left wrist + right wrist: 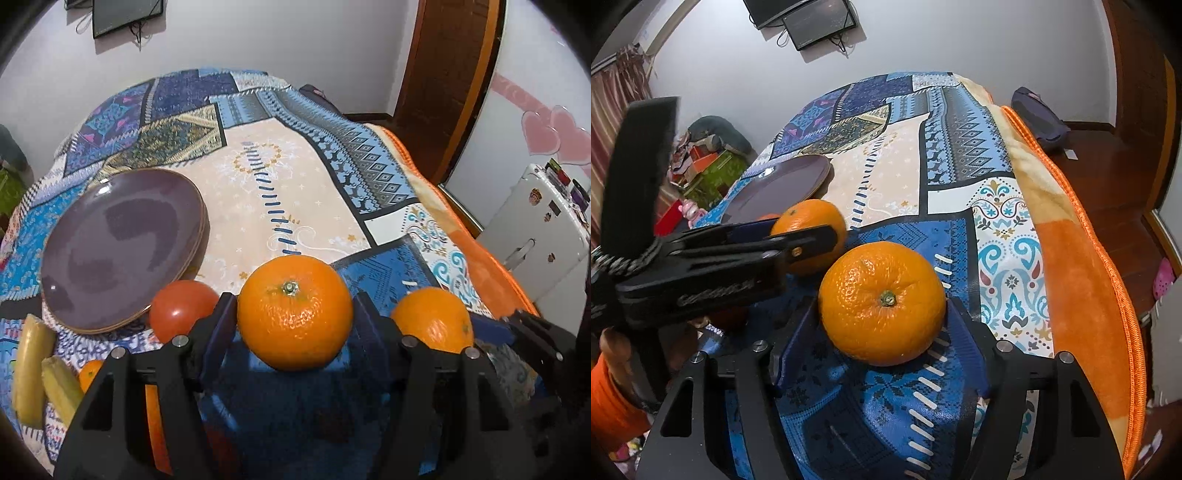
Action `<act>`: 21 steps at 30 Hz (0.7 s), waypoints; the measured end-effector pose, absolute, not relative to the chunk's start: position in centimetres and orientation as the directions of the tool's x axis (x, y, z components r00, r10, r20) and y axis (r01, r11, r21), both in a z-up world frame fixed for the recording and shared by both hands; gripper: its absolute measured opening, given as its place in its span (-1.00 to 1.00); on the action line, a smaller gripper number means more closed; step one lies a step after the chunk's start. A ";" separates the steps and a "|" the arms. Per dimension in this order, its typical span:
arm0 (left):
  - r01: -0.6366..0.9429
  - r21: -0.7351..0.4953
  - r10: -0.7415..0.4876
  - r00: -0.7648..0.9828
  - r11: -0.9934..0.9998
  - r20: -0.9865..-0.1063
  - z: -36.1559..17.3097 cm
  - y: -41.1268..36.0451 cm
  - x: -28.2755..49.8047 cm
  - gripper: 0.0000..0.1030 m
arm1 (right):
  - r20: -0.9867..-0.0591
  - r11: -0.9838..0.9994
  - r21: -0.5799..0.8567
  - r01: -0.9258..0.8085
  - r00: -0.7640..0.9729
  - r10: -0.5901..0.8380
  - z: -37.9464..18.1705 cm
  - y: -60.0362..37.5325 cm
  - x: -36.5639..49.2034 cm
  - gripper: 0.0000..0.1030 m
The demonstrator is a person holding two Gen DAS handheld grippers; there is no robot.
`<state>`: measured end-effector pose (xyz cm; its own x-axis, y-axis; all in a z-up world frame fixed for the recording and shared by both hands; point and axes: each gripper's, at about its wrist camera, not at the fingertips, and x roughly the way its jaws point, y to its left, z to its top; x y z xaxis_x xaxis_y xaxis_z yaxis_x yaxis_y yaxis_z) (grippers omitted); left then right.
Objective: Organize fruits
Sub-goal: 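Lift both held oranges and carry them toward the purple plate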
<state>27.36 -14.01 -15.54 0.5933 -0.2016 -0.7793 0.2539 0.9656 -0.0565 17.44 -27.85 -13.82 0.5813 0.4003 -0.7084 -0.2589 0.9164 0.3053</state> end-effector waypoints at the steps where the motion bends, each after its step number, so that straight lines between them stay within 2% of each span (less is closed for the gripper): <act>1: 0.257 -0.055 -0.205 0.600 0.965 -0.773 -15.2 -13.9 27.0 0.24 | -0.709 0.918 0.303 -0.258 0.582 0.398 -13.7 -27.8 17.5 0.29; 21: 0.183 -0.063 -0.180 0.742 0.981 -0.646 -7.3 -6.1 22.4 0.24 | -0.616 0.922 0.232 -0.309 0.687 0.385 -7.7 -23.3 18.9 0.27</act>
<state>22.42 -6.08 -7.30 0.7417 -0.1797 -0.6462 0.1829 0.9811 -0.0629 18.86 -23.27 -7.73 0.6874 0.3851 -0.6158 -0.3088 0.9224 0.2322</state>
